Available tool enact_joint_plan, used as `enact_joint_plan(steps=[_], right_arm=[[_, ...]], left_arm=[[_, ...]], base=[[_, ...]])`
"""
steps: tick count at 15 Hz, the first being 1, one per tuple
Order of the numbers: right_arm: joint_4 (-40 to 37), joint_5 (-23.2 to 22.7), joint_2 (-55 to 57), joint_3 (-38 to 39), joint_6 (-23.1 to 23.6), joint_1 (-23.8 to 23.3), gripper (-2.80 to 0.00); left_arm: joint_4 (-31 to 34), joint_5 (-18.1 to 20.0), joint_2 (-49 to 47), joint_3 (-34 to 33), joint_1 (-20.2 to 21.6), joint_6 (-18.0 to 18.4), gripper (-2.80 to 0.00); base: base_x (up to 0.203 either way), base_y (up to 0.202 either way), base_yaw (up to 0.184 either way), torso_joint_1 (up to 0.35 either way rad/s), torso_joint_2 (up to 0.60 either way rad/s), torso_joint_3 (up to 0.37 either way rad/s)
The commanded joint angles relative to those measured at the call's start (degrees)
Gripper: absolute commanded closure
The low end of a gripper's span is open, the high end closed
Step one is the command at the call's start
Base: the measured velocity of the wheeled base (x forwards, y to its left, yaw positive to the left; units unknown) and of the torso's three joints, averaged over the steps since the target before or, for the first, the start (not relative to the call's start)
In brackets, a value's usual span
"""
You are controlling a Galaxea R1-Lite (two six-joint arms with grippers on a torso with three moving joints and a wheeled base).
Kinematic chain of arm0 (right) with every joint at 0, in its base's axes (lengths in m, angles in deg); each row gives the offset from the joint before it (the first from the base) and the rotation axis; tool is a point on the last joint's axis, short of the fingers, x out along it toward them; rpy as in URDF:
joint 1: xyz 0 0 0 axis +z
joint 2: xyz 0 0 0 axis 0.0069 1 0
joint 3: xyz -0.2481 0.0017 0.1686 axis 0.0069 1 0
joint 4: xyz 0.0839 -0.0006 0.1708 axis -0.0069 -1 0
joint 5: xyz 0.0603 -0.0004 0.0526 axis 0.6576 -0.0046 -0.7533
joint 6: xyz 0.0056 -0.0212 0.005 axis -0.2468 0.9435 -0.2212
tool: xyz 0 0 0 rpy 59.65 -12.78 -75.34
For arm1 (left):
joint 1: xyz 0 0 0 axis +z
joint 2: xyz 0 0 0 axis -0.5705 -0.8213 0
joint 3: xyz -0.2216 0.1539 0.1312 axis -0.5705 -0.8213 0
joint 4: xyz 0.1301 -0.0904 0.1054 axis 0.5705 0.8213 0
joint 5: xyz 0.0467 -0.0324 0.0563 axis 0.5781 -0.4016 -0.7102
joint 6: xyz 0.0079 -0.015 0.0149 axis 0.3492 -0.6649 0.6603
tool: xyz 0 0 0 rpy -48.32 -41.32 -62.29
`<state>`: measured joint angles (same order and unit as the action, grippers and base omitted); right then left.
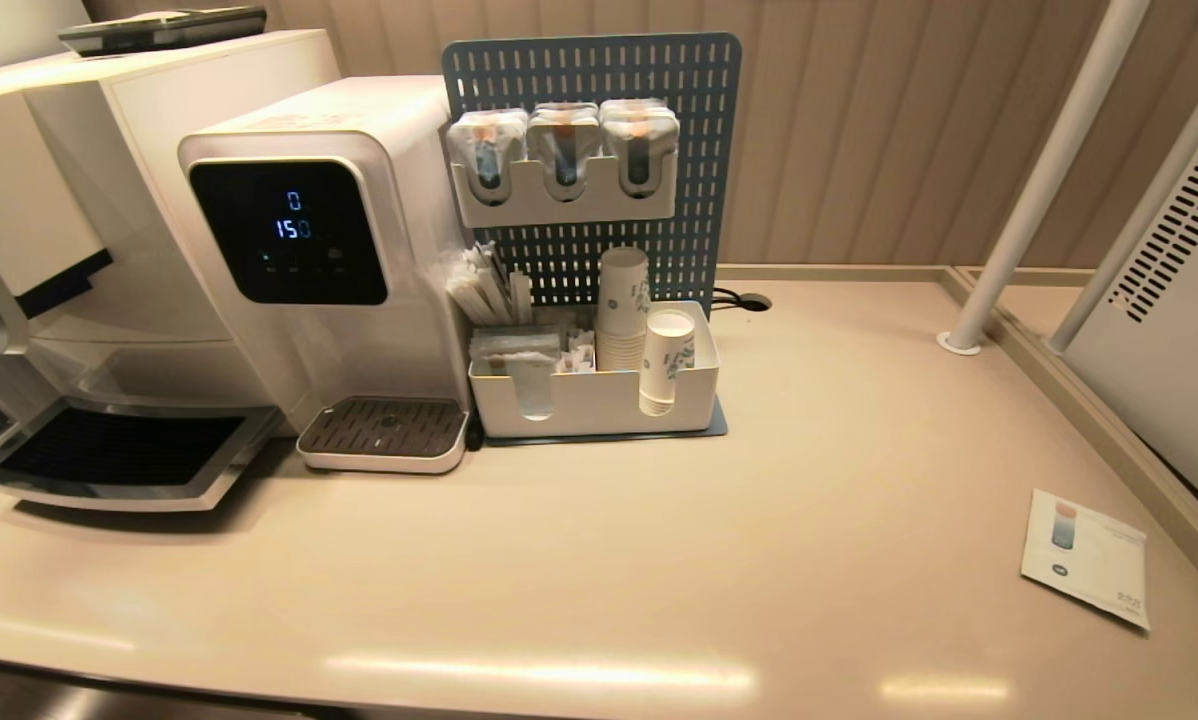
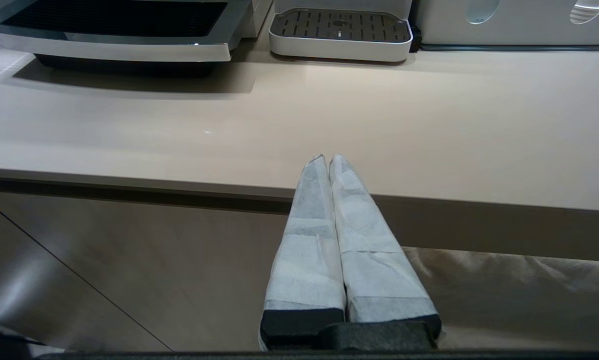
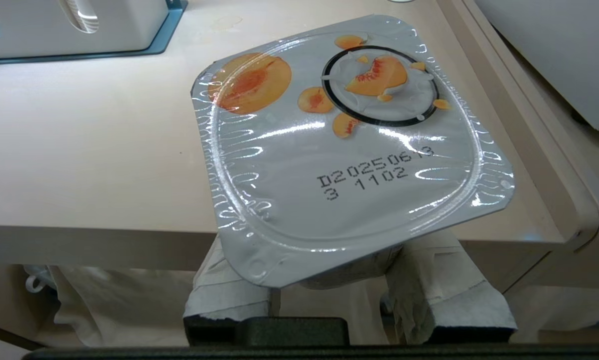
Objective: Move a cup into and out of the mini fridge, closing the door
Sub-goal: Place the yoghurt on the table
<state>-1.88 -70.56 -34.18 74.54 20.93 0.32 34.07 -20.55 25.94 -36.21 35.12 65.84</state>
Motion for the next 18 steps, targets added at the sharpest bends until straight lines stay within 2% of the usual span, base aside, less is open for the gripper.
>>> enact_joint_plan(steps=[1, 3, 5, 6, 9, 11, 14, 18], right_arm=[[-2.63, -0.01, 1.52, -0.87, 0.08, -0.01, 0.0], [-5.29, 0.27, 4.98, -3.75, -1.25, -0.01, 0.0], [-6.69, 0.04, 11.65, -10.24, -6.64, 0.07, 0.0], [-7.32, -0.06, 16.06, -12.62, -7.83, 0.13, 0.0], [-7.64, -2.82, 29.88, -17.64, -8.86, 0.25, 0.0], [-4.77, -5.59, 41.1, -19.9, -8.99, 0.29, 0.0], [7.13, -7.2, 61.02, -21.3, -8.99, 0.3, 0.0], [32.1, -7.32, 89.48, -22.68, -8.73, 1.32, 0.0]], left_arm=[[-0.04, 0.0, 0.0, -0.09, 0.02, -0.07, 0.0], [-0.04, 0.0, -0.09, -0.09, 0.02, -0.04, 0.0], [-0.04, 0.0, -0.09, -0.09, 0.02, -0.04, 0.0], [-0.04, 0.0, -0.09, -0.09, 0.02, -0.04, 0.0], [-0.04, 0.0, -0.09, -0.09, 0.02, -0.04, 0.0], [-0.04, 0.0, -0.09, -0.09, 0.02, -0.13, 0.0], [-0.04, 0.0, -0.09, -0.09, 0.02, -0.13, 0.0], [-0.04, 0.0, -0.09, -0.09, 0.02, -0.13, 0.0]], base=[[0.0, 0.0, 0.0, 0.0, 0.0, 0.0], [0.0, 0.0, 0.0, 0.0, 0.0, 0.0], [0.0, 0.0, 0.0, 0.0, 0.0, 0.0], [0.0, 0.0, 0.0, 0.0, 0.0, 0.0], [0.0, 0.0, 0.0, 0.0, 0.0, 0.0], [0.0, 0.0, 0.0, 0.0, 0.0, 0.0], [0.0, 0.0, 0.0, 0.0, 0.0, 0.0], [0.0, 0.0, 0.0, 0.0, 0.0, 0.0]])
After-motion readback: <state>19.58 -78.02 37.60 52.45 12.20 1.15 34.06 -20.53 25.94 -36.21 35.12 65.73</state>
